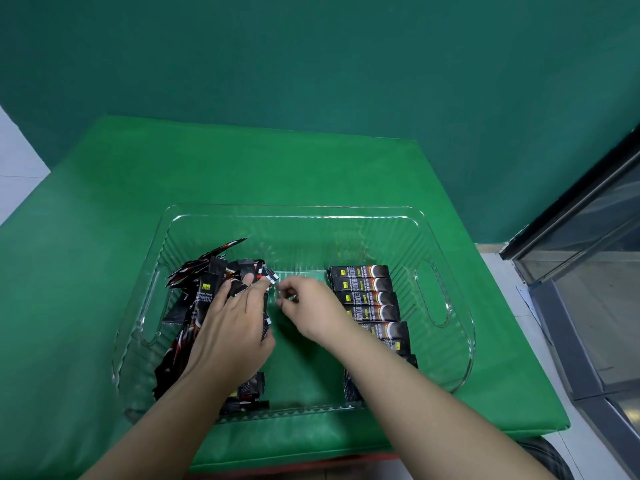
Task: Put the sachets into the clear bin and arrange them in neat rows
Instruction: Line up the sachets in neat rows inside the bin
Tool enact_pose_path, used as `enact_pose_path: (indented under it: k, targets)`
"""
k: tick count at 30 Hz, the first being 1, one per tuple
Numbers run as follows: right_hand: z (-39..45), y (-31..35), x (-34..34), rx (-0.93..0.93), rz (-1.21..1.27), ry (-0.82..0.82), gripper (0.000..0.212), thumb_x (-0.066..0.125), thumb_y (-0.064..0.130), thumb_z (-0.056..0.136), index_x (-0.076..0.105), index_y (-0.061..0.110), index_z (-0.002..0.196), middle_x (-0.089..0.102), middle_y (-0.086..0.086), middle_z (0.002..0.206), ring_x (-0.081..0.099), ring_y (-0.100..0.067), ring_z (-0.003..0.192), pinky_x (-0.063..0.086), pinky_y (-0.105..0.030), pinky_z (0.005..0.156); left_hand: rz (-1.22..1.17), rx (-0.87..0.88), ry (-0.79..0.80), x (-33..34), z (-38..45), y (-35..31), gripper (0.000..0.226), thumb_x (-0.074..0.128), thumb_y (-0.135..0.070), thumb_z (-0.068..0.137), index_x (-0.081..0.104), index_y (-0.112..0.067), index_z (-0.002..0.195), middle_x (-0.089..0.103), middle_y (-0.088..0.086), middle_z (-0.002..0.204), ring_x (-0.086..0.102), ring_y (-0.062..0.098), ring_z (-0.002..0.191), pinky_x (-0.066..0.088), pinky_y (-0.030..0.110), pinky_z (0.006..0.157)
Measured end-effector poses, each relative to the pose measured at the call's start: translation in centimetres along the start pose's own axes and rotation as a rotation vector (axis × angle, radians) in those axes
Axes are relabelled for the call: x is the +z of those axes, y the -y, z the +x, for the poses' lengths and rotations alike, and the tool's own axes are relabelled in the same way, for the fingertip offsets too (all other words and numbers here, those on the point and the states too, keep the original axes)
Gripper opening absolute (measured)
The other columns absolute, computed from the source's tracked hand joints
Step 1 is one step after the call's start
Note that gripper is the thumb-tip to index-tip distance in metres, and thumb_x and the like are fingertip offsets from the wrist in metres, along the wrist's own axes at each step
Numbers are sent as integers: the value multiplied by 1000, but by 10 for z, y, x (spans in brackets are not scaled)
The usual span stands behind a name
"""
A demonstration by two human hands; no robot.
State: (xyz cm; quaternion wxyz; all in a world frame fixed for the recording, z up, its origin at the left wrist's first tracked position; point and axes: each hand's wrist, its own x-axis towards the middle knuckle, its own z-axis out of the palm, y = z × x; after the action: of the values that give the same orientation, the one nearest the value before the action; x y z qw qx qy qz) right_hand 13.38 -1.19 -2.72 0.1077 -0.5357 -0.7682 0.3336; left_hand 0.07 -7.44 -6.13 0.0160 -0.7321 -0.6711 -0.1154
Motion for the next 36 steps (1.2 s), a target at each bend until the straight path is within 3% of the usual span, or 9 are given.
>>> enact_pose_path:
  k: [5, 9, 12, 16, 21, 28, 30, 32, 36]
  targets:
    - [31, 3, 7, 83, 218, -54, 24, 56, 11, 93, 60, 10, 116, 65, -4, 112, 59, -18, 100, 46, -27, 92, -8, 9, -16, 0, 0, 0, 74, 78, -22, 59, 52, 0, 125, 71, 7, 97, 58, 23, 119, 17, 35, 110]
    - [46, 5, 13, 182, 397, -62, 18, 57, 6, 91, 60, 5, 108, 62, -3, 89, 56, -14, 85, 45, -22, 79, -12, 5, -10, 0, 1, 1, 73, 75, -22, 62, 51, -1, 128, 71, 7, 98, 54, 23, 124, 13, 32, 111]
    - [52, 6, 20, 245, 468, -69, 15, 57, 3, 90, 61, 2, 105, 61, -5, 90, 57, -16, 85, 48, -25, 80, -18, 6, -8, 0, 1, 0, 72, 75, -21, 62, 52, -1, 127, 71, 7, 99, 55, 23, 123, 15, 33, 112]
    - [48, 10, 17, 227, 390, -29, 19, 51, 2, 92, 66, 2, 104, 60, -6, 90, 54, -18, 81, 45, -25, 75, -10, 21, -22, -2, 1, -1, 74, 78, -21, 58, 54, -1, 125, 71, 4, 95, 58, 22, 119, 18, 33, 110]
    - [36, 1, -2, 195, 185, -104, 24, 48, 5, 93, 66, 10, 108, 66, -8, 101, 54, -19, 78, 43, -23, 70, -31, 39, -19, -2, 1, -1, 73, 78, -20, 57, 54, -5, 124, 70, 0, 99, 60, 19, 116, 25, 35, 113]
    - [9, -18, -36, 148, 118, -208, 12, 56, 18, 93, 67, 15, 92, 56, 5, 63, 48, -12, 52, 35, -16, 44, -38, -2, 54, -3, 0, -3, 66, 70, -20, 71, 48, -7, 132, 64, 3, 122, 45, 19, 132, 10, 36, 113]
    - [1, -19, -41, 158, 195, -211, 12, 53, 18, 94, 64, 15, 91, 61, 2, 63, 58, -15, 52, 46, -20, 51, -33, -6, 63, -5, -1, -3, 66, 70, -21, 72, 48, -7, 132, 62, 4, 127, 46, 19, 131, 8, 36, 113]
    - [-7, -18, -44, 174, 318, -208, 12, 51, 16, 95, 62, 14, 90, 68, 0, 77, 67, -16, 61, 57, -34, 64, -37, -9, 69, -6, -1, -4, 66, 71, -21, 72, 48, -7, 133, 62, 4, 126, 49, 18, 129, 7, 35, 113]
    - [-18, -24, -47, 148, 385, -326, 13, 63, 24, 89, 61, 15, 80, 69, -5, 78, 68, -19, 68, 57, -39, 68, -27, -8, 67, -6, 0, -4, 65, 75, -19, 66, 53, -6, 126, 69, 3, 111, 59, 20, 118, 15, 39, 111]
